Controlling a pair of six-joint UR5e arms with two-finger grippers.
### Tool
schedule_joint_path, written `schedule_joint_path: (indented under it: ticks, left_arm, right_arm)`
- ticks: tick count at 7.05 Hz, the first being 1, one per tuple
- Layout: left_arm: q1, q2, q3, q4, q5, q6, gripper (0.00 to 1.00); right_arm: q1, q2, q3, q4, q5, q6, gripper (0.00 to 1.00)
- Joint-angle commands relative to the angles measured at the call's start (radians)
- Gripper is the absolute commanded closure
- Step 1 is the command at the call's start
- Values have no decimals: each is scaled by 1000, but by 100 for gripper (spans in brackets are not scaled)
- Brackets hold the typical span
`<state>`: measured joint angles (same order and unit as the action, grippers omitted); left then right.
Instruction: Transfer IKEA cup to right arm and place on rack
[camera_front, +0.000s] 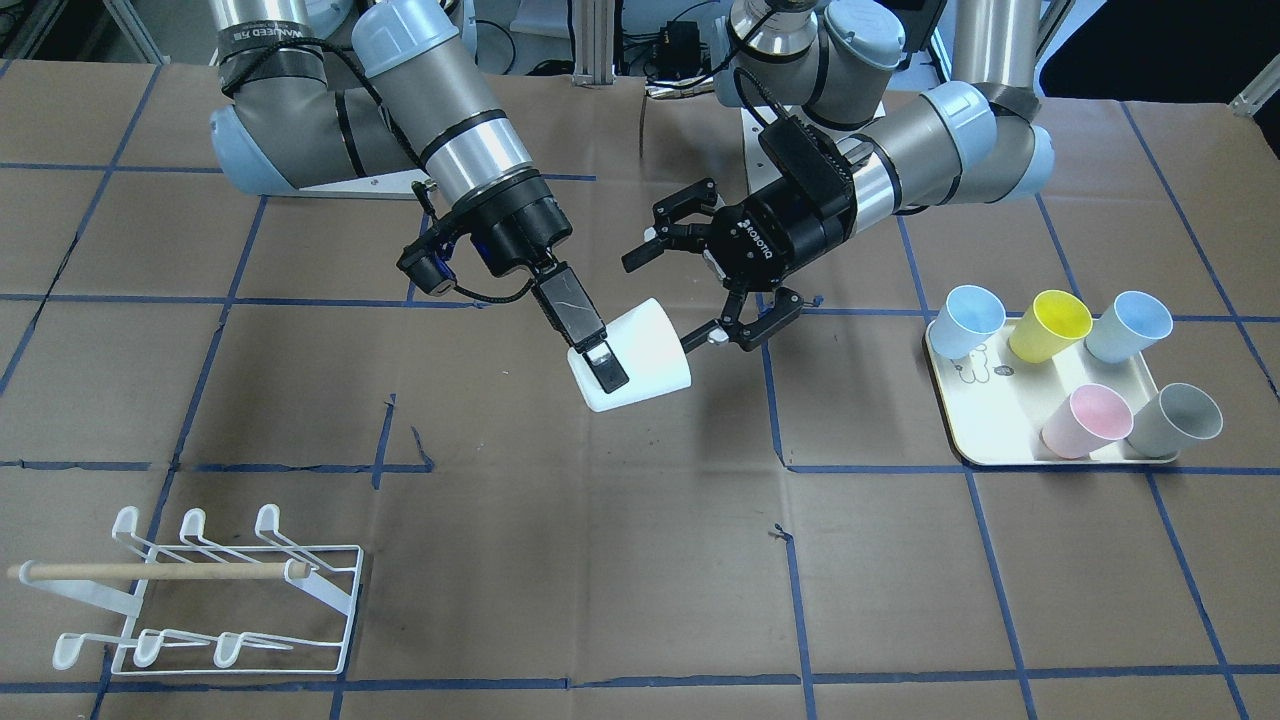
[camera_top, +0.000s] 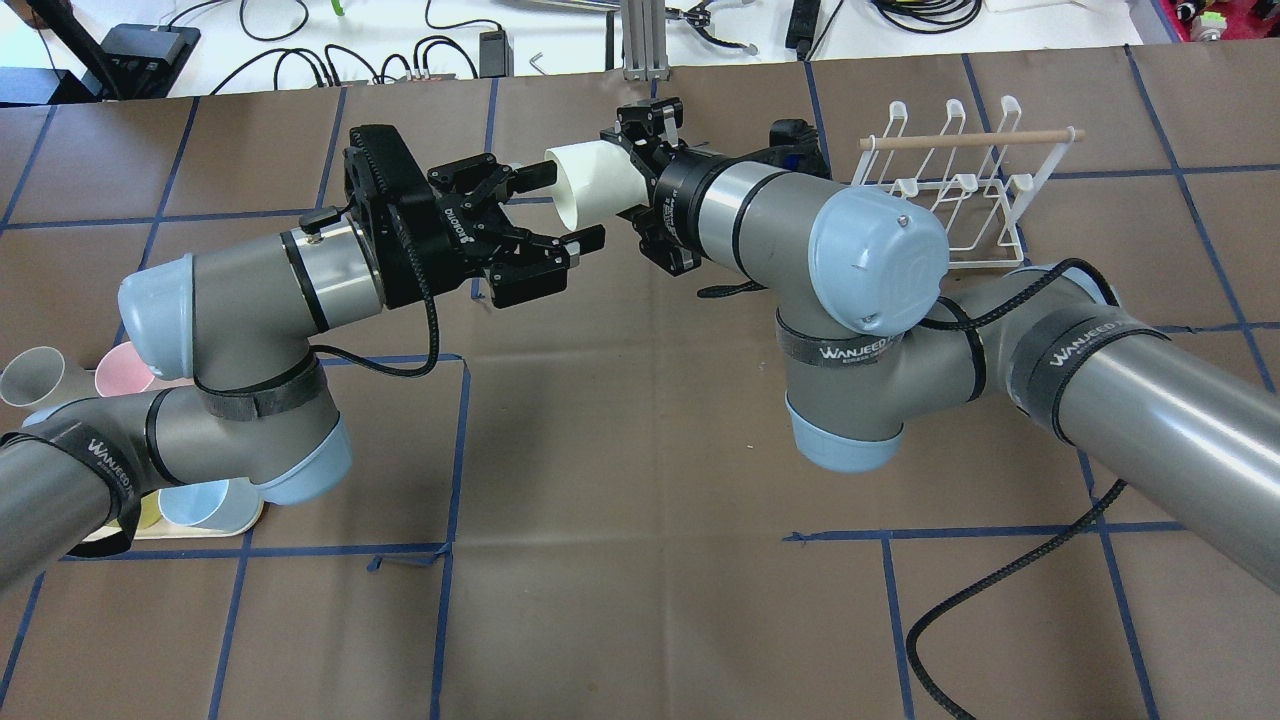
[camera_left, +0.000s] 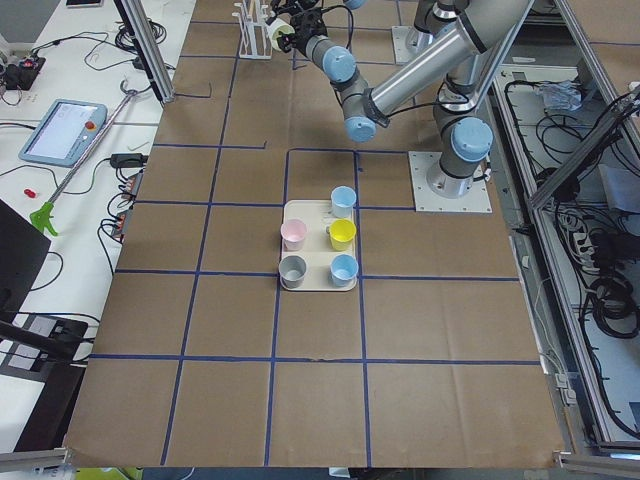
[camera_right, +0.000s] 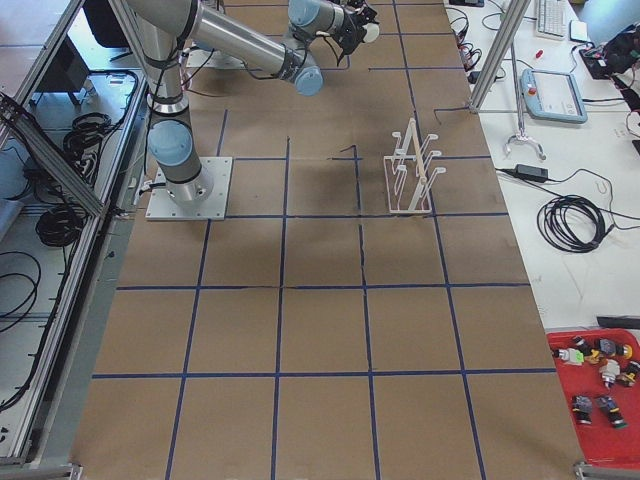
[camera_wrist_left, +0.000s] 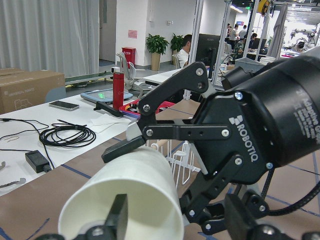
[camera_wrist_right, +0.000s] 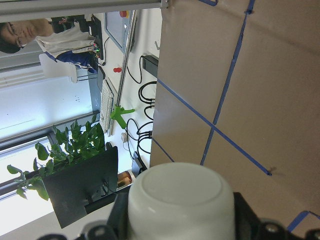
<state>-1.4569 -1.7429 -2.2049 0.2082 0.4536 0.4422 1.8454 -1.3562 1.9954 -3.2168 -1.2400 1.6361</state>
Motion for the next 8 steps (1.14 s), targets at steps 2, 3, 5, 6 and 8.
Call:
schedule_joint_path:
  ticks: [2, 3, 5, 6, 8]
  left_arm:
    - [142, 3, -10, -3, -36, -10, 2]
    - [168, 3, -9, -7, -33, -10, 2]
    - [170, -3, 4, -18, 96, -10, 2]
    - [162, 3, 7, -47, 228, -13, 2]
    - [142, -6, 89, -209, 406, -37, 2]
  right_arm:
    - [-61, 6, -15, 0, 1, -13, 77]
    - [-95, 0, -20, -5, 1, -45, 81]
    - [-112, 9, -85, 6, -111, -320, 83]
    - [-127, 18, -90, 6, -151, -470, 83]
    - [-187, 19, -93, 5, -154, -811, 86]
